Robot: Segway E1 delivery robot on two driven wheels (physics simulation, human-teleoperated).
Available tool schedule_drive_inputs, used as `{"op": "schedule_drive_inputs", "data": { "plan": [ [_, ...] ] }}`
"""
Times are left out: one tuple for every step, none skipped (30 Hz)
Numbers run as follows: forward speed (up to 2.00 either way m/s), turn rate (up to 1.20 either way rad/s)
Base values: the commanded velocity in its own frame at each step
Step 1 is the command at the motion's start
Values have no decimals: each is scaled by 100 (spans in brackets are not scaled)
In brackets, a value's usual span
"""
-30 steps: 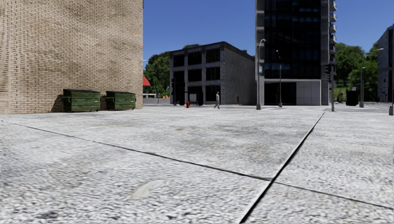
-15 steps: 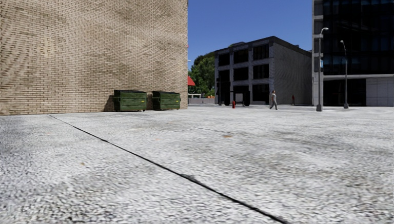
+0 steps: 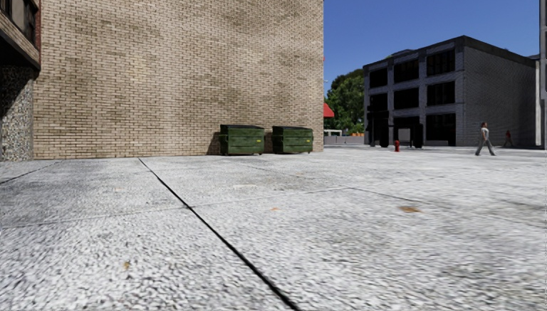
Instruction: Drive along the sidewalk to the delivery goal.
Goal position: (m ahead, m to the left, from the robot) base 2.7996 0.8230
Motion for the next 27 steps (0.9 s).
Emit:
{"op": "schedule_drive_inputs", "data": {
  "plan": [
    [200, 56],
    [199, 56],
    [198, 56],
    [198, 56],
    [194, 56],
    [189, 56],
    [184, 56],
    [184, 56],
    [182, 56],
    [182, 56],
    [182, 56],
    [182, 56],
    [182, 56],
    [182, 56],
    [182, 56],
    [182, 56],
    [182, 51],
    [181, 38],
    [181, 38],
    [181, 0],
    [181, 0],
    [181, 0],
    [181, 0],
    [181, 0],
    [180, 0],
    [179, 0],
    [179, 0]
  ]
}}
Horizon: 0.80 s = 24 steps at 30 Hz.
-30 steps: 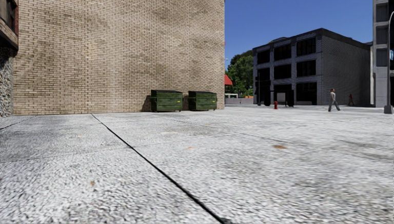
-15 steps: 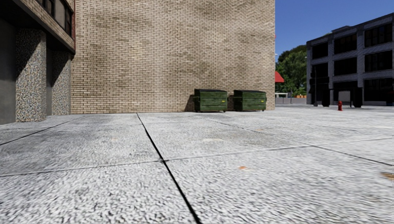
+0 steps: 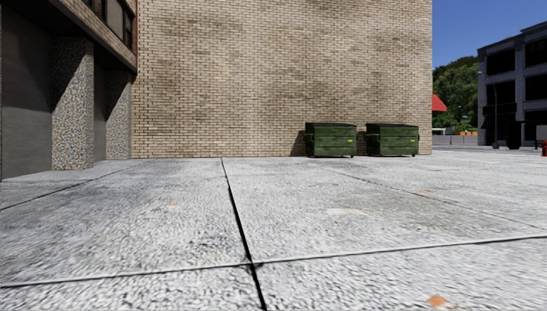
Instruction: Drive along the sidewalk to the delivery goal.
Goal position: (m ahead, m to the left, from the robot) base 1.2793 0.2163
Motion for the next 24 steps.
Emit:
{"op": "schedule_drive_inputs", "data": {
  "plan": [
    [175, 0],
    [172, 0],
    [172, 0],
    [169, 0],
    [166, 0],
    [166, 0],
    [163, 0],
    [100, 0],
    [87, 0],
    [87, 0],
    [81, 0],
    [79, 0],
    [77, 13],
    [77, 13],
    [77, 21],
    [76, 23],
    [76, 23],
    [76, 23],
    [76, 24],
    [76, 24],
    [76, 24],
    [76, 24],
    [76, 24],
    [76, 24]
  ]
}}
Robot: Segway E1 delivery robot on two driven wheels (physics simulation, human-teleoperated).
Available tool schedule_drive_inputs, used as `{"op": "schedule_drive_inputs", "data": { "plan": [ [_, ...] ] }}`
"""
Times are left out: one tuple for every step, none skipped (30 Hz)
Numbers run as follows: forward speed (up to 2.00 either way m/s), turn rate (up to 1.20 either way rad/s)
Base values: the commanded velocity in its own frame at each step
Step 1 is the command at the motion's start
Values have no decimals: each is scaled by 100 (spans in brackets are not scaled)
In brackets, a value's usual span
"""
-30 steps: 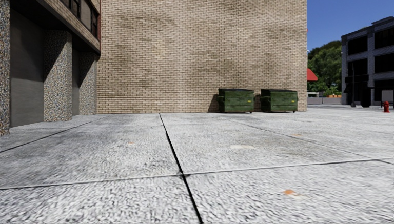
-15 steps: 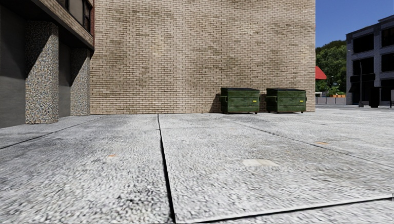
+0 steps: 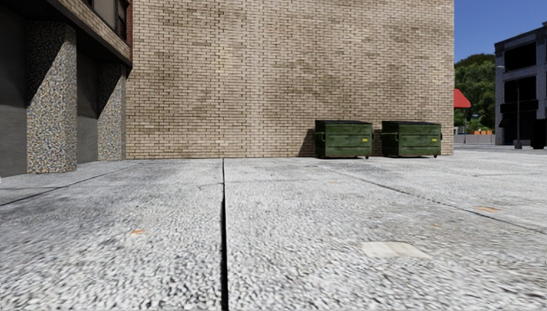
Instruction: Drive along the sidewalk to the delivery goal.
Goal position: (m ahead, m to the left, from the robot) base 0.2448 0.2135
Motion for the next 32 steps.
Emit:
{"op": "schedule_drive_inputs", "data": {
  "plan": [
    [76, 15],
    [75, 0],
    [0, 0],
    [0, 0],
    [0, 0],
    [0, 0],
    [0, 0],
    [0, 0],
    [0, 0],
    [0, 0],
    [0, 0],
    [0, 0],
    [0, 0],
    [0, 0],
    [0, 0],
    [0, 0],
    [0, 0],
    [0, 0],
    [0, 0],
    [0, 0],
    [0, 0],
    [0, 0],
    [0, 0],
    [0, 0],
    [0, 0],
    [0, 0],
    [0, 0],
    [0, 0],
    [0, 0],
    [0, 0],
    [0, 0],
    [0, 0]
  ]
}}
